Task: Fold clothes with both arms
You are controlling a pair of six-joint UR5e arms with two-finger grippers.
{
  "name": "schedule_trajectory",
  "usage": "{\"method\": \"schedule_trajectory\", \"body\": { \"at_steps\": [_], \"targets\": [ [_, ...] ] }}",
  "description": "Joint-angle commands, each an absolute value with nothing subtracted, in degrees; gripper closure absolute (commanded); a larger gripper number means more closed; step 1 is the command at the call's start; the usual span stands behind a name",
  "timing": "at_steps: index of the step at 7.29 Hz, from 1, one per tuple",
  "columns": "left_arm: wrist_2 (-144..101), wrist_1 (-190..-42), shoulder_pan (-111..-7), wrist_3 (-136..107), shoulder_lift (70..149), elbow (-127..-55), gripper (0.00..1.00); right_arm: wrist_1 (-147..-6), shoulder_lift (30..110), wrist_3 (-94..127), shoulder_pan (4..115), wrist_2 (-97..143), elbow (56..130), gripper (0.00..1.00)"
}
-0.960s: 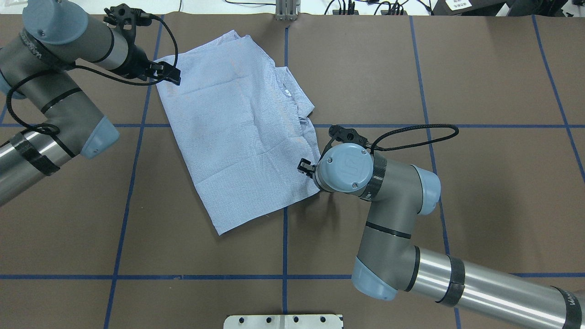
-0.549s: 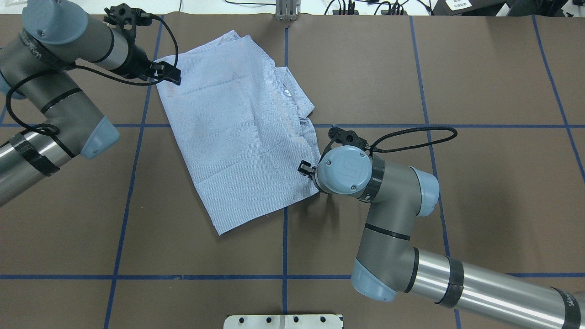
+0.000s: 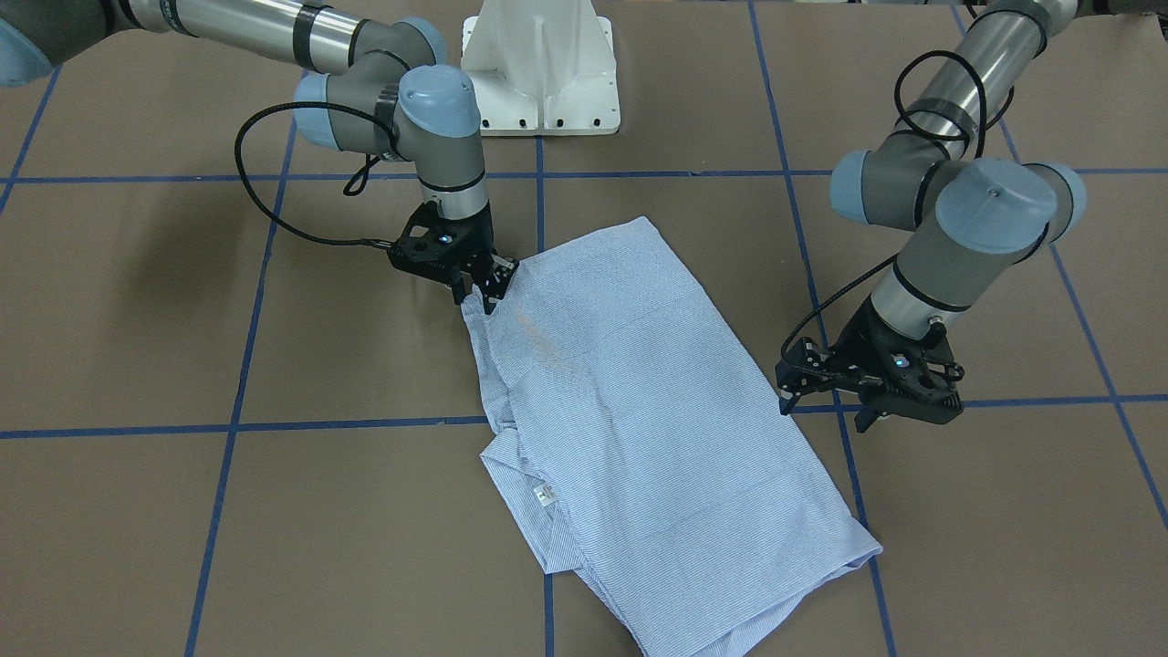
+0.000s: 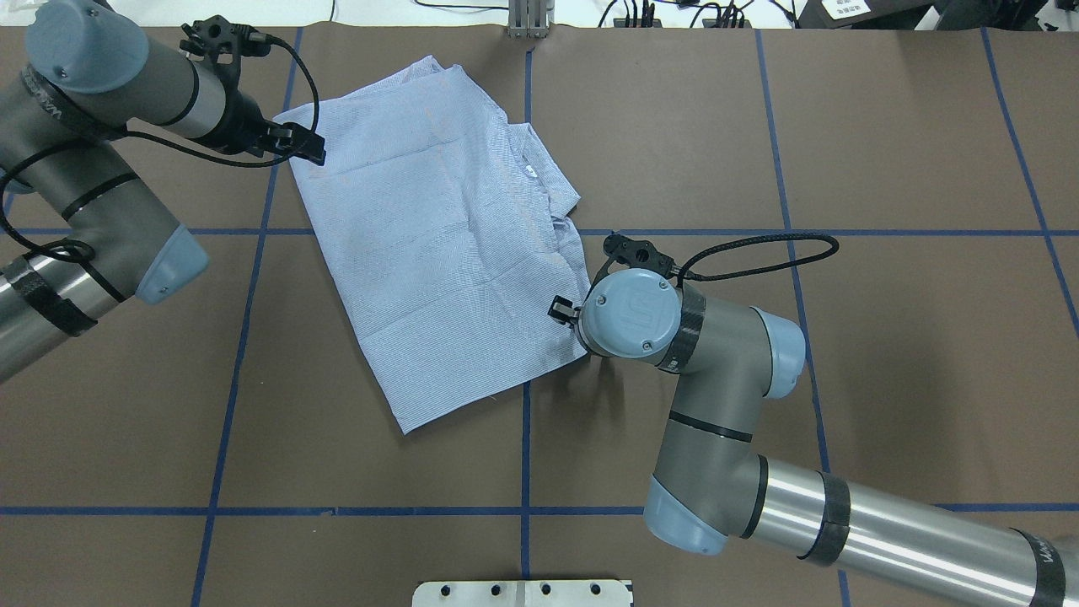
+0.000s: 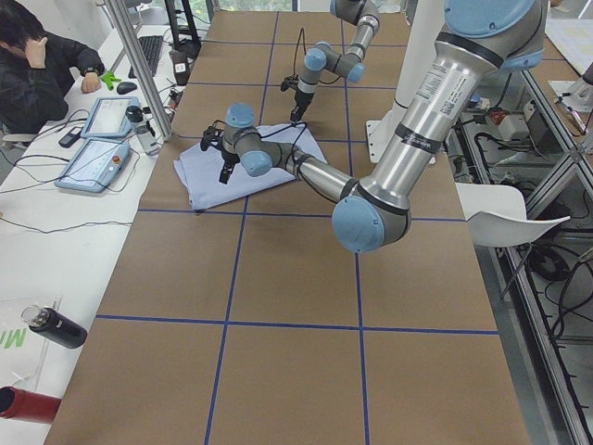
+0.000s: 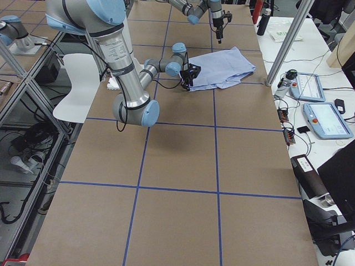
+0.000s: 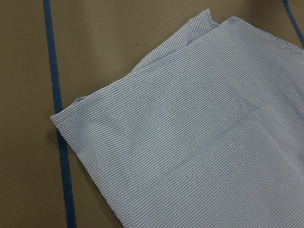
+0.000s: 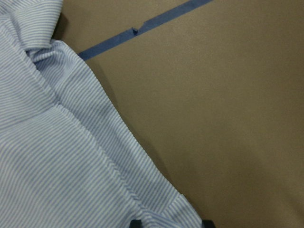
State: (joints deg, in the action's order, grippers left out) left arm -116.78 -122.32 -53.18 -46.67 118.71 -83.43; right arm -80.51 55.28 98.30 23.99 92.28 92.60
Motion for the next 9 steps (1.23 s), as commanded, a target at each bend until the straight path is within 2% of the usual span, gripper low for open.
{"method": "schedule_trajectory", "body": {
  "at_steps": [1, 6, 7, 8, 9],
  "targets": [
    [-116.81, -122.34, -53.17, -46.67, 118.65, -83.50, 0.00, -80.51, 55.11, 97.91, 23.99, 92.29, 92.72, 1.00],
    [-116.81, -122.34, -53.17, -46.67, 118.65, -83.67, 0.00, -81.04, 56.33, 97.21, 24.17, 92.99, 96.59, 1.00],
    [-116.81, -122.34, -53.17, -46.67, 118.65, -83.58, 0.00, -80.69, 57.47, 95.99, 24.08, 92.21, 96.42, 0.39],
    [-116.81, -122.26, -53.17, -46.67, 118.65, -83.58, 0.00, -80.51, 58.18, 95.72, 24.08, 92.11, 96.15, 0.28],
    [-116.81, -122.26, -53.17, -46.67, 118.65, -83.76, 0.00, -80.51, 58.01, 95.71, 24.08, 91.85, 95.98, 0.28]
  ]
}}
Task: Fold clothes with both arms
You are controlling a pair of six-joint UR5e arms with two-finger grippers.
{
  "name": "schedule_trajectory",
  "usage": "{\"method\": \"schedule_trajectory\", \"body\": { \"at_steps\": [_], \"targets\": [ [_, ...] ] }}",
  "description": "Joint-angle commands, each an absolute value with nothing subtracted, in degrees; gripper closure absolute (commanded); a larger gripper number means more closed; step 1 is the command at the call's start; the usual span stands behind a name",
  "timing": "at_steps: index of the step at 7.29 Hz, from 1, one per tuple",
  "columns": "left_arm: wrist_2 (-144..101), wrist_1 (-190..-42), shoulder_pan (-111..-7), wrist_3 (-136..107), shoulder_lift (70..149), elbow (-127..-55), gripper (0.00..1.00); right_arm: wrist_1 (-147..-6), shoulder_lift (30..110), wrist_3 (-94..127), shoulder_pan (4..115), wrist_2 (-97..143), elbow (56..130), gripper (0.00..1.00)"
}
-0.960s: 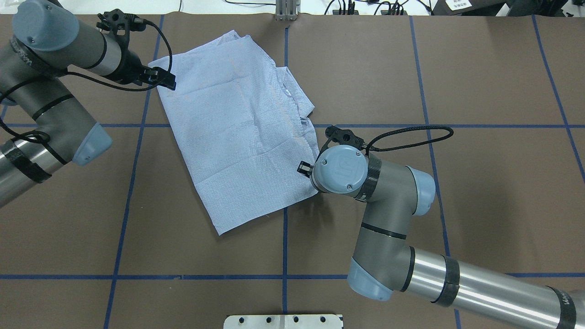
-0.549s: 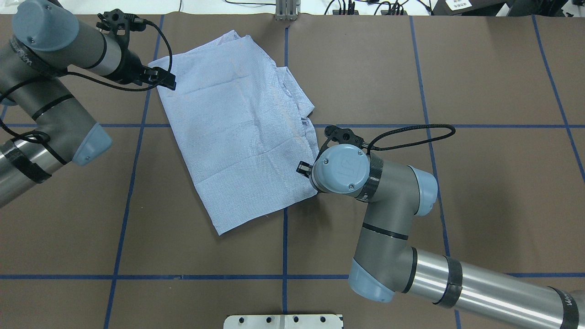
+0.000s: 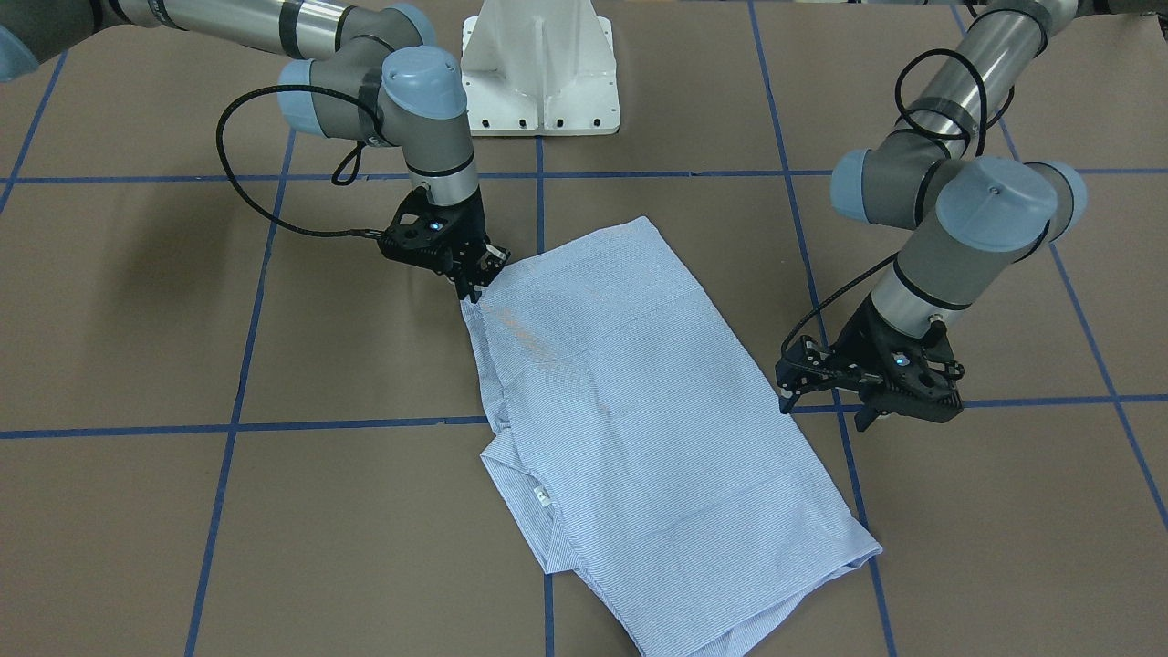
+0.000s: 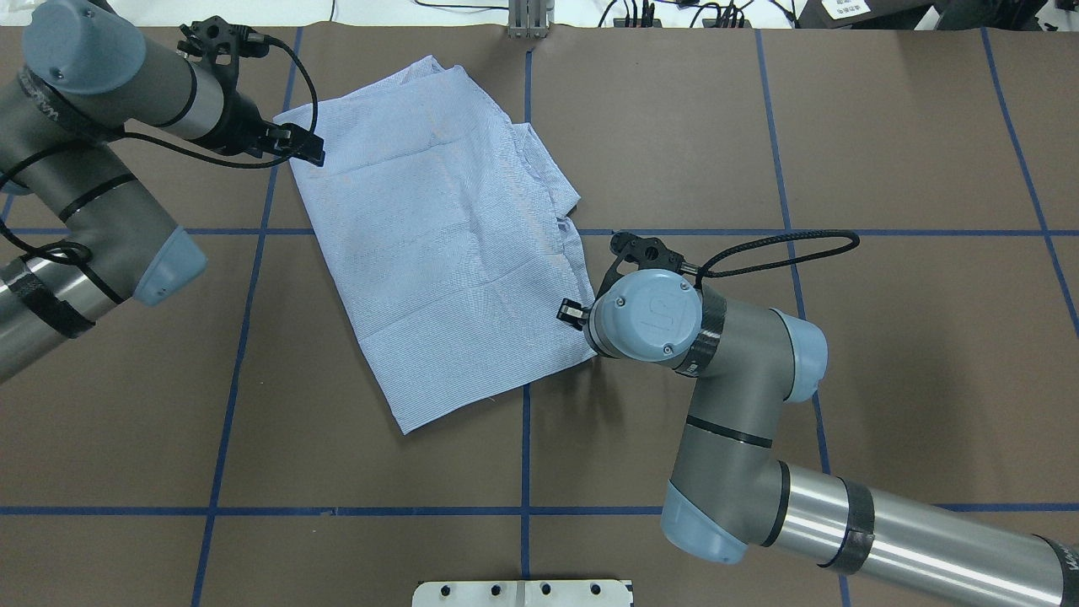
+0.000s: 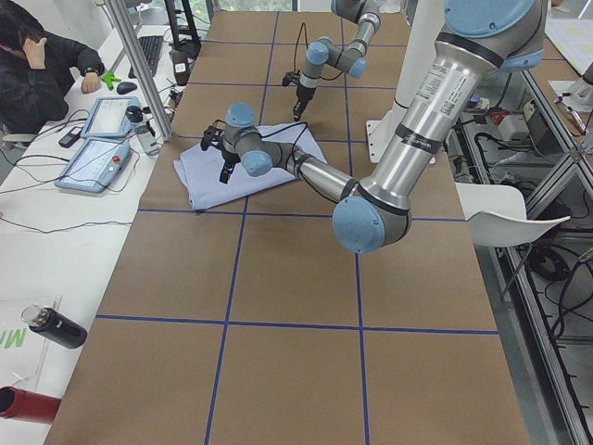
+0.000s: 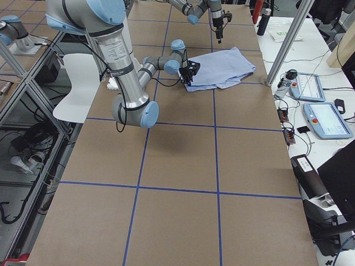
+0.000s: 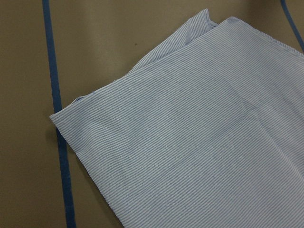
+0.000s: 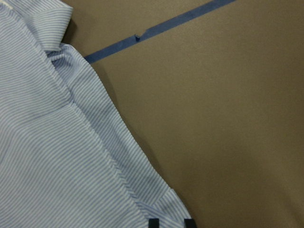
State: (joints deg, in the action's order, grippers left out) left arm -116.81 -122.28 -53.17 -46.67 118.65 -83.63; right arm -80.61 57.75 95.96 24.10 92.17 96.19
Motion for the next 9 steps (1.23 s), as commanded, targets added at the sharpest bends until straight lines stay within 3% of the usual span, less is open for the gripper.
{"method": "schedule_trajectory", "body": {
  "at_steps": [1, 6, 9],
  "targets": [
    [-116.81, -122.26, -53.17, -46.67, 118.65, -83.67, 0.00, -80.51, 57.75, 95.71, 24.00, 91.32, 95.89, 0.28],
    [-116.81, -122.34, -53.17, -46.67, 118.65, -83.67, 0.00, -80.42, 56.34, 95.98, 23.99, 90.62, 93.96, 0.42],
    [-116.89, -122.26, -53.17, -46.67, 118.65, -83.67, 0.00, -80.42, 56.42, 96.15, 23.03, 90.62, 93.87, 0.43]
  ]
}}
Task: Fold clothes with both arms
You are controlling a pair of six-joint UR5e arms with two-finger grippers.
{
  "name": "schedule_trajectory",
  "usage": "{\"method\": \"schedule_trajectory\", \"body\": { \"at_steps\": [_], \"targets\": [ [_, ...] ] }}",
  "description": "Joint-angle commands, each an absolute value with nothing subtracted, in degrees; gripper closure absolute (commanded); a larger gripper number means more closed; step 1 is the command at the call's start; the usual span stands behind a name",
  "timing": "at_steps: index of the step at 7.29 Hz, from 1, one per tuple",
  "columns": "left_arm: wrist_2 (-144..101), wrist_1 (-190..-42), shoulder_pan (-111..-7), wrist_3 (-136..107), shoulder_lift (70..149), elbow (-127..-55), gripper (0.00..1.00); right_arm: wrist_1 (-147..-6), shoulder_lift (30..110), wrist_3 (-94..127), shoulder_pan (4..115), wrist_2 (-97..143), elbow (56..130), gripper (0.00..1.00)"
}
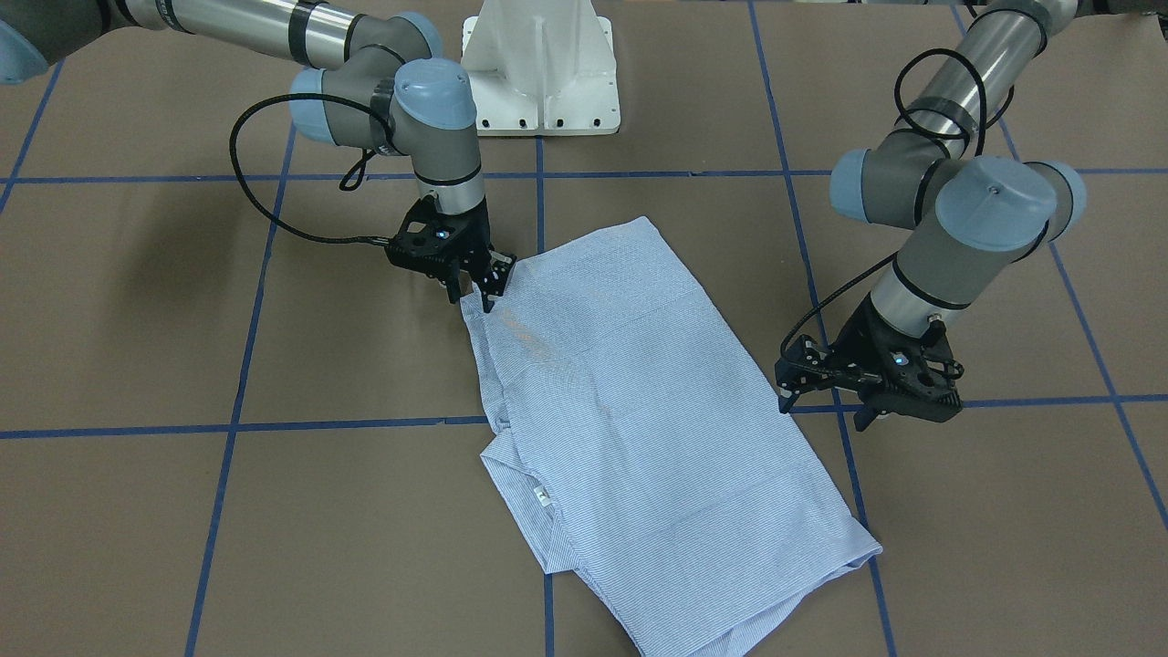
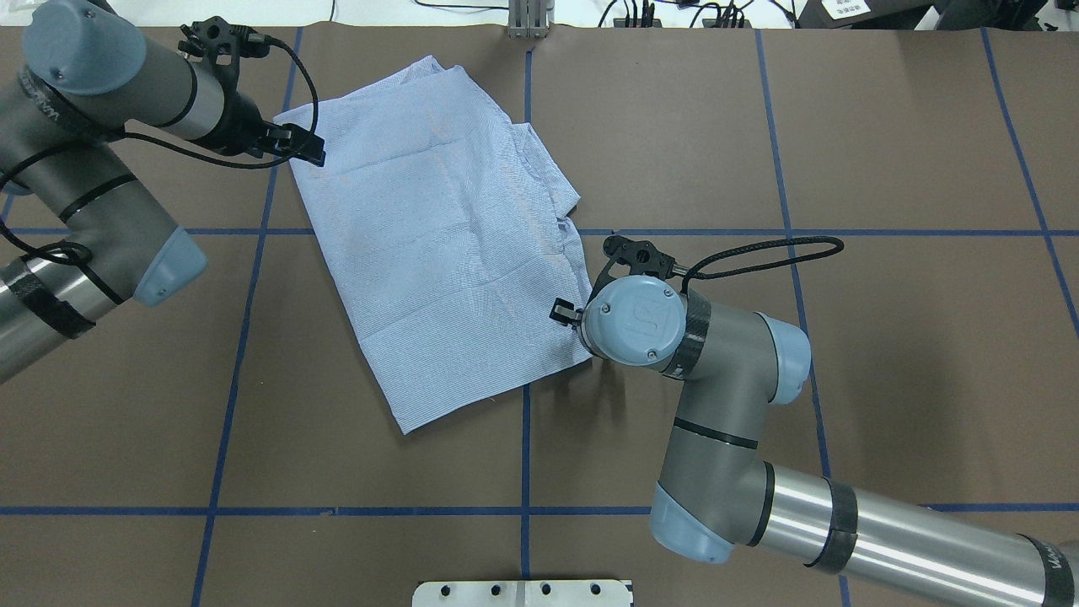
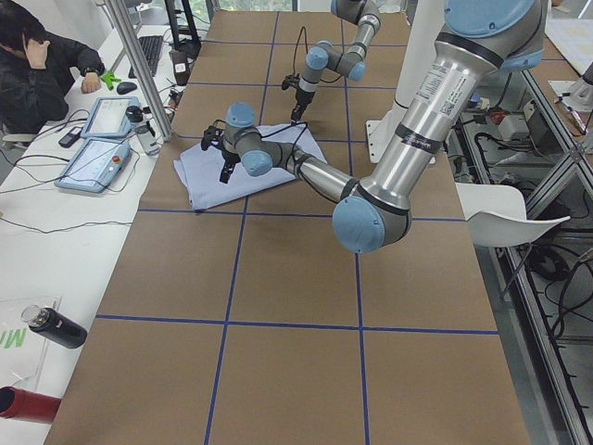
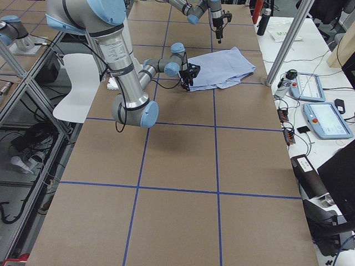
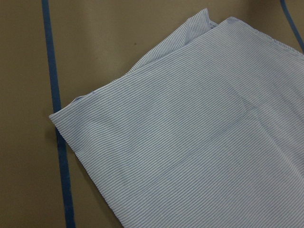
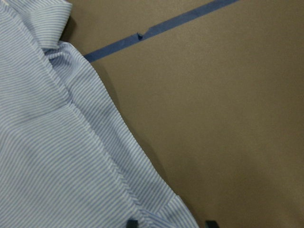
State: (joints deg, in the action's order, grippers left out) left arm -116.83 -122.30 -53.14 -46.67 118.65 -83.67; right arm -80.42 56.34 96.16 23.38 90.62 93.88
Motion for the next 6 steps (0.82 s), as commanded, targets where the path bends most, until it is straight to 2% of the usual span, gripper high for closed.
{"method": "schedule_trajectory", "body": {
  "at_steps": [1, 5, 6],
  "targets": [
    [-116.81, -122.26, -53.17, -46.67, 118.65, -83.67, 0.00, -80.51, 56.43, 96.24, 22.85, 90.53, 93.87, 0.43],
    [-116.89, -122.26, -53.17, -46.67, 118.57, -83.93, 0.00, -80.60, 56.43, 96.24, 22.41, 89.56, 93.69, 0.45],
    [-116.89, -122.26, -53.17, -46.67, 118.56, -84.11, 0.00, -80.68, 56.34, 96.33, 22.41, 89.56, 93.60, 0.51]
  ]
}}
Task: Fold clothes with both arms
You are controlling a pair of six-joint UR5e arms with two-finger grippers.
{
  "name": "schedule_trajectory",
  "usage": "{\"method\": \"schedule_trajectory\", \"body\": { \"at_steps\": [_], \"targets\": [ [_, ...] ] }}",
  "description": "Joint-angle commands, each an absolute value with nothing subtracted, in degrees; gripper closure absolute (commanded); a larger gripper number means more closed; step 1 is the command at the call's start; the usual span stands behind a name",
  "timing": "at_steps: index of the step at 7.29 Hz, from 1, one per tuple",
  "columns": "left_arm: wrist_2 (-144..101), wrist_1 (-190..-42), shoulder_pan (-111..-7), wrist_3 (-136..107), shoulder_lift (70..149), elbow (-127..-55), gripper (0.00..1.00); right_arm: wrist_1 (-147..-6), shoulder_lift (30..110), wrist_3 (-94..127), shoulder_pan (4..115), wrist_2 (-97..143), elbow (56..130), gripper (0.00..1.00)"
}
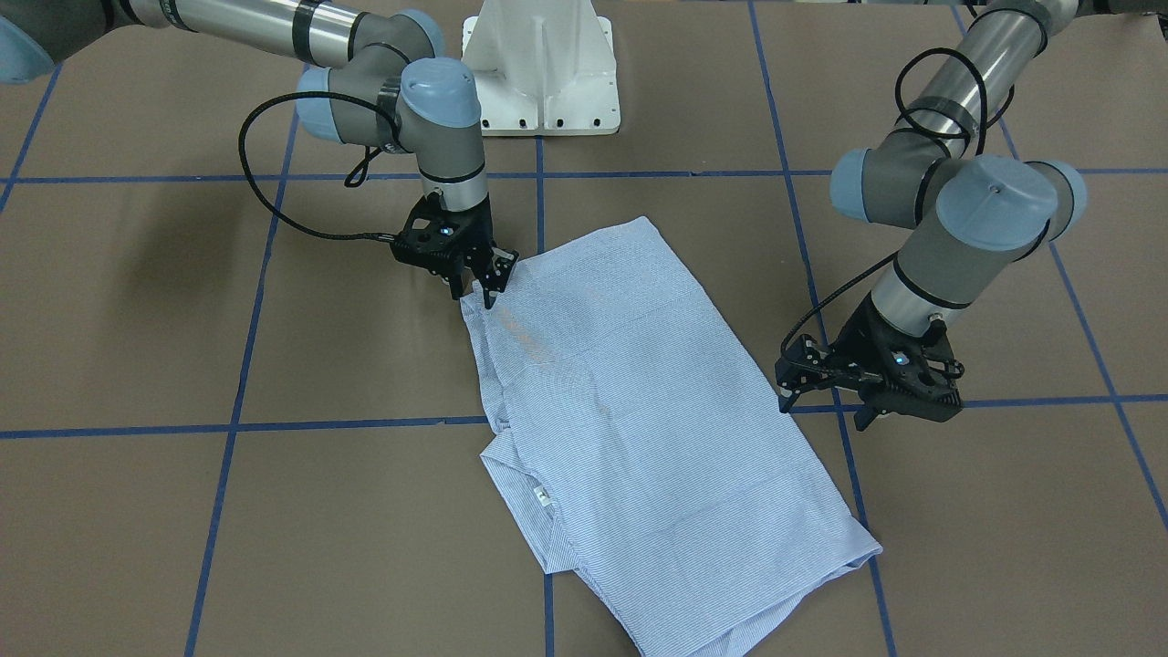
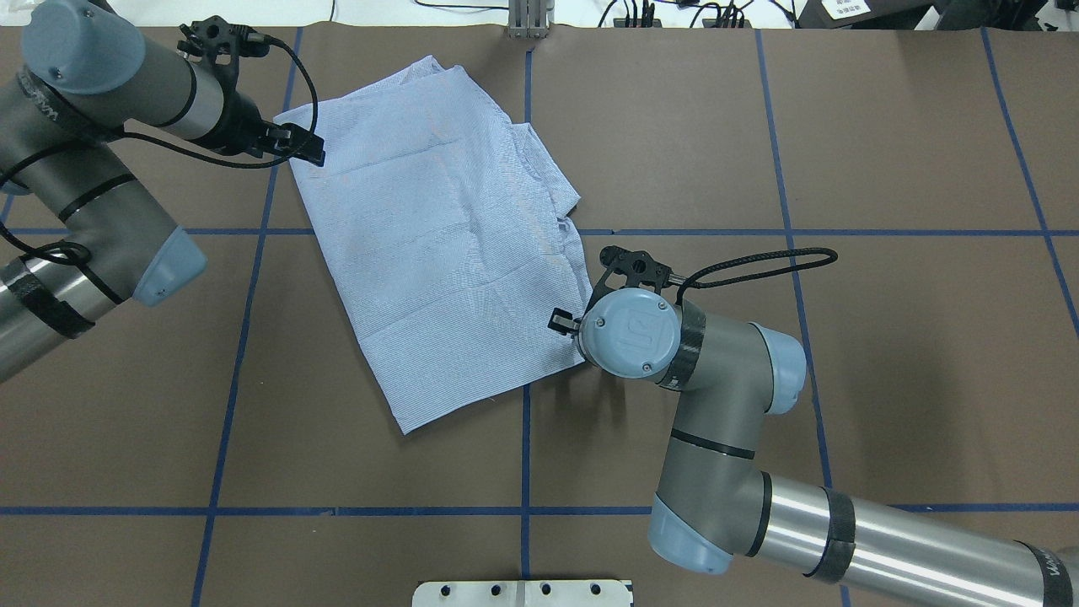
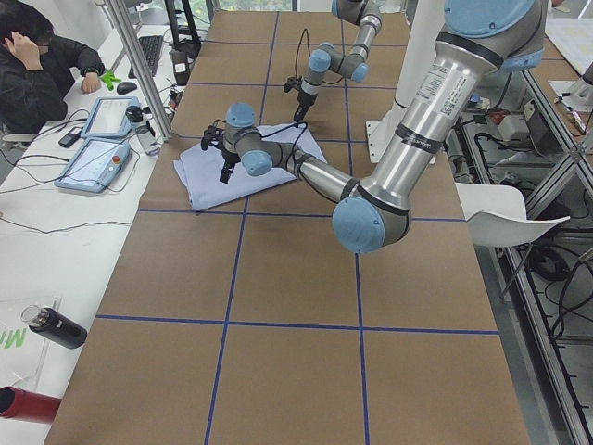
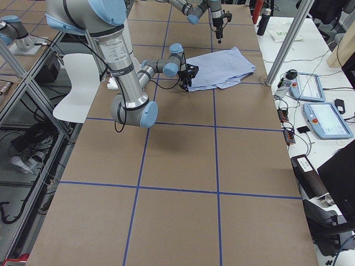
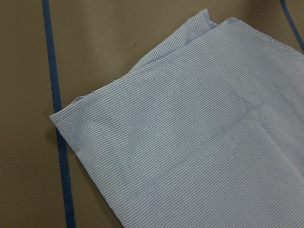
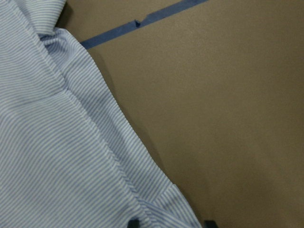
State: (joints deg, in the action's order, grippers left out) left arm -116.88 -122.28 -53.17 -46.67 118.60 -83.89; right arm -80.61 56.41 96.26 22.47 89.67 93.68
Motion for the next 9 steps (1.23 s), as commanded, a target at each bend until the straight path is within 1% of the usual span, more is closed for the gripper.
{"method": "schedule_trajectory", "body": {
  "at_steps": [1, 2, 3, 4, 7, 8, 9],
  "targets": [
    [-116.89, -122.26, -53.17, -46.67, 118.56, -84.11, 0.00, -80.77, 56.34, 96.42, 22.41, 89.56, 93.60, 0.66],
    [-116.89, -122.26, -53.17, -46.67, 118.56, -84.11, 0.00, -80.77, 56.34, 96.42, 22.33, 89.56, 93.43, 0.67],
    [-116.89, -122.26, -53.17, -46.67, 118.56, -84.11, 0.00, -80.86, 56.25, 96.42, 22.32, 89.56, 93.51, 0.76],
    [-116.89, -122.26, -53.17, -46.67, 118.56, -84.02, 0.00, -80.95, 55.90, 96.24, 22.32, 89.65, 93.52, 1.00],
    [-116.89, -122.26, -53.09, -46.67, 118.56, -84.11, 0.00, -81.21, 55.99, 96.07, 22.59, 89.91, 95.35, 1.00],
    [-116.98, -122.26, -53.09, -46.67, 118.56, -84.29, 0.00, -81.47, 56.60, 96.06, 22.85, 90.35, 97.80, 1.00],
    [-117.33, -122.26, -53.09, -46.93, 118.56, -84.98, 0.00, -85.39, 57.04, 96.41, 22.85, 90.35, 102.00, 1.00]
  ]
}}
